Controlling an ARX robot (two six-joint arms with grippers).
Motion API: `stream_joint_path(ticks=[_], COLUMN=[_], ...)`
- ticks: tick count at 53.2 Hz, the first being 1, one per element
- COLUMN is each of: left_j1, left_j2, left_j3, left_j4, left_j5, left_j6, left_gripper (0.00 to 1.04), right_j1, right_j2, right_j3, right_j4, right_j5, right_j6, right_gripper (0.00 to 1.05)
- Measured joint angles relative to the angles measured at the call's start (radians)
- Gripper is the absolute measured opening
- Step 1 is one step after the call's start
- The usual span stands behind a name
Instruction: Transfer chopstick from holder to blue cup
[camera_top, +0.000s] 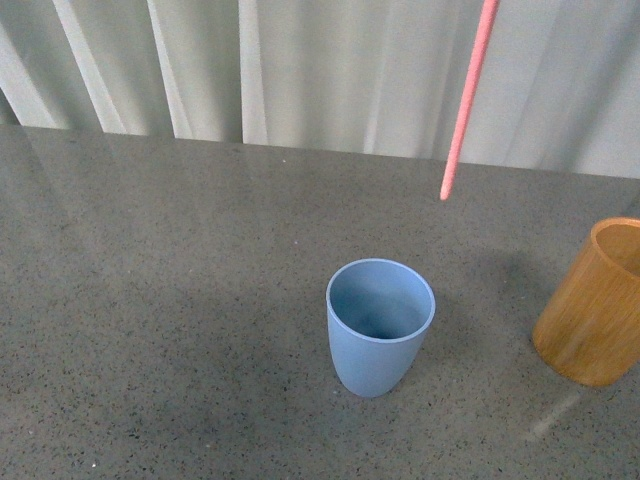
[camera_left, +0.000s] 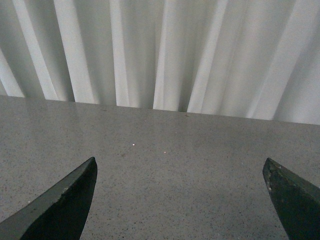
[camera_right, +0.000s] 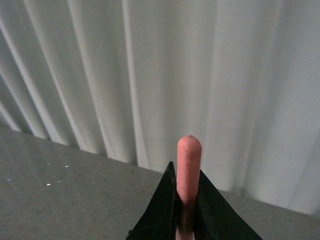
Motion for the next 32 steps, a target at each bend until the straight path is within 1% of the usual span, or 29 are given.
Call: stream_joint_path(ticks=[18,32], left_j1=[0.0,0.0], left_j2=[0.0,0.0], left_j3=[0.0,0.0], left_j4=[0.0,0.0], left_j5=[0.0,0.0], left_j6=[0.0,0.0], left_gripper=[0.98,0.98], right_j1=[0.063,0.071], right_j2=[0.102,0.188], right_j3=[-0.074,-0.098], right_j4=[0.069,0.158], right_j5=[0.009,-0.015], right_j6=[0.031,0.028], right_gripper=[0.03,0.03])
